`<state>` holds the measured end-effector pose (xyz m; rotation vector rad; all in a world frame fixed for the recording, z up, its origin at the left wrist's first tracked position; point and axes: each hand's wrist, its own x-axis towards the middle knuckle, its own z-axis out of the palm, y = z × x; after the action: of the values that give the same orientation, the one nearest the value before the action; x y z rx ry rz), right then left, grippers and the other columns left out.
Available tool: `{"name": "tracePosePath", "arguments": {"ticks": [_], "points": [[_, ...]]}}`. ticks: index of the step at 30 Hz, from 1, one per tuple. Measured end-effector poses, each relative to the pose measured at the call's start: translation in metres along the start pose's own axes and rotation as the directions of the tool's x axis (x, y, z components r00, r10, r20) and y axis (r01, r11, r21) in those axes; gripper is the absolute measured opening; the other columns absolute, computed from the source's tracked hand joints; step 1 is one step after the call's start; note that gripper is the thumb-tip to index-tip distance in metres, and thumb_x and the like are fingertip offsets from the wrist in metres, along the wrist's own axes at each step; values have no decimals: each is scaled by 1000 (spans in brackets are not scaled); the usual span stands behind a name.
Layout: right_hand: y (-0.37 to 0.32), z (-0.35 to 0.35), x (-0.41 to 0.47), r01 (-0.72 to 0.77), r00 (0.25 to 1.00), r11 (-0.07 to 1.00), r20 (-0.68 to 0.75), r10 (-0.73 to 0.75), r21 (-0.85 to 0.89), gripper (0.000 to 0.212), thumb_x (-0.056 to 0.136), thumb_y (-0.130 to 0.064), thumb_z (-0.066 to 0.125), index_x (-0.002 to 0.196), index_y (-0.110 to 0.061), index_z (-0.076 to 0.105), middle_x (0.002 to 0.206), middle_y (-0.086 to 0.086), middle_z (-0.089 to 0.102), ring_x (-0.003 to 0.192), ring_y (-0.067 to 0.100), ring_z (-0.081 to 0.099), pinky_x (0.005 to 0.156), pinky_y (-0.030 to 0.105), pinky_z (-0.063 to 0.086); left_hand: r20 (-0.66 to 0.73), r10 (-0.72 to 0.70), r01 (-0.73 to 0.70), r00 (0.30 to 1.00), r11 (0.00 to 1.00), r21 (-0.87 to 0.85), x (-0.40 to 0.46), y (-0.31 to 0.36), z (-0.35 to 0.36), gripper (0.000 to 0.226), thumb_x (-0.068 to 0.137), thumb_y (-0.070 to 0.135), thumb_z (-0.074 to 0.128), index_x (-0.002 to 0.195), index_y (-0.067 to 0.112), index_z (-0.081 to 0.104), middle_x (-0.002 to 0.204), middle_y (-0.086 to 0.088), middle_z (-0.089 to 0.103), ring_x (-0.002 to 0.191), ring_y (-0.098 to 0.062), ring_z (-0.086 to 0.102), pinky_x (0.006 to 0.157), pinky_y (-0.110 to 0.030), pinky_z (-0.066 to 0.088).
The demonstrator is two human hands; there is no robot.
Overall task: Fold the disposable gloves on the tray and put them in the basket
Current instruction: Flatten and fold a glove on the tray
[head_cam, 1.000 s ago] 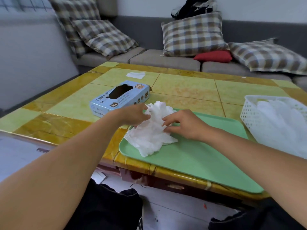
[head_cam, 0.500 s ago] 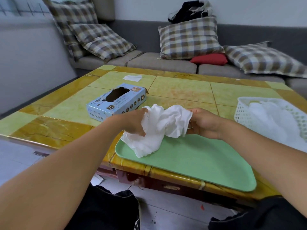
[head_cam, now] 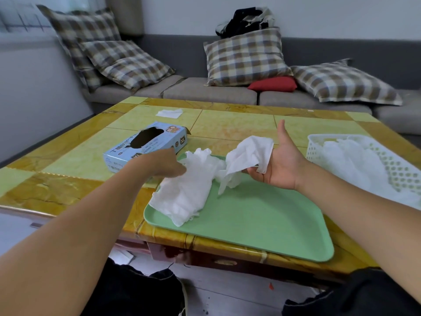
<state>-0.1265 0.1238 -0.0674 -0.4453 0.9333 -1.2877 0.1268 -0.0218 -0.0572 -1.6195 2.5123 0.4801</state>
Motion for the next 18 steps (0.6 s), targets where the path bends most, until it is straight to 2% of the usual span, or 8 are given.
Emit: {"name": "tracePosePath", "arguments": {"ticks": [2, 4, 6, 8, 10, 13, 15, 18], "points": [[-5, 6, -7, 58, 998, 994, -8, -59, -96, 86, 76, -81, 53, 120, -8, 67, 106, 11, 72, 83, 21, 70, 54, 28, 57, -135, 63, -93, 989, 969, -227, 3, 8, -7, 62, 89, 45, 59, 140, 11, 47, 134, -14, 56, 106, -26, 58, 84, -38, 50], [-11, 9, -12, 129, 985, 933, -67, -161, -337, 55, 82, -49, 70, 119, -7, 66, 93, 5, 74, 77, 17, 70, 51, 25, 53, -192, 227, -296, 955, 789, -539, -5, 27, -11, 76, 81, 53, 68, 147, 23, 43, 149, -2, 47, 124, -20, 50, 98, -39, 46], [-17, 10, -23, 174, 967, 785, -46, -249, -594, 47, 83, -25, 76, 125, -5, 65, 100, 7, 75, 86, 21, 70, 62, 29, 51, -183, 402, -408, 897, 593, -695, -23, 58, -12, 96, 71, 60, 78, 152, 35, 34, 154, 13, 39, 139, -8, 37, 109, -36, 37], [-24, 18, -42, 209, 966, 630, 55, -254, -748, 32, 88, -14, 73, 119, -6, 68, 101, 8, 75, 87, 22, 70, 64, 30, 51, -130, 532, -417, 837, 465, -781, -35, 88, -11, 100, 69, 46, 84, 154, 27, 33, 148, 8, 50, 134, -9, 48, 107, -35, 41], [-33, 25, -59, 253, 951, 532, 108, -289, -808, 25, 86, -12, 75, 111, -6, 72, 99, 7, 76, 87, 19, 72, 68, 27, 55, -99, 613, -412, 784, 395, -821, -40, 107, -11, 75, 78, 27, 84, 143, 14, 49, 130, -5, 67, 119, -21, 65, 101, -39, 51], [-41, 21, -70, 332, 853, 454, 58, -518, -827, 35, 74, -6, 86, 107, -3, 74, 97, 13, 76, 83, 20, 71, 73, 28, 56, -103, 573, -395, 813, 412, -821, -40, 118, -12, 36, 88, 16, 76, 120, 3, 68, 114, -13, 74, 106, -28, 71, 92, -40, 58], [-43, 13, -72, 332, 827, 556, -48, -560, -762, 40, 73, -2, 85, 111, -4, 71, 98, 15, 76, 80, 20, 71, 67, 27, 58, -96, 550, -364, 829, 403, -840, -41, 120, -12, 26, 92, 17, 71, 112, 0, 70, 103, -10, 76, 92, -22, 74, 80, -33, 60], [-42, 2, -77, 261, 899, 750, -130, -418, -607, 39, 80, -6, 78, 118, -7, 70, 98, 8, 74, 83, 19, 69, 71, 29, 59, -91, 534, -338, 840, 386, -858, -44, 123, -11, 16, 98, 23, 63, 97, 9, 70, 81, -1, 73, 68, -11, 67, 58, -20, 53]]}}
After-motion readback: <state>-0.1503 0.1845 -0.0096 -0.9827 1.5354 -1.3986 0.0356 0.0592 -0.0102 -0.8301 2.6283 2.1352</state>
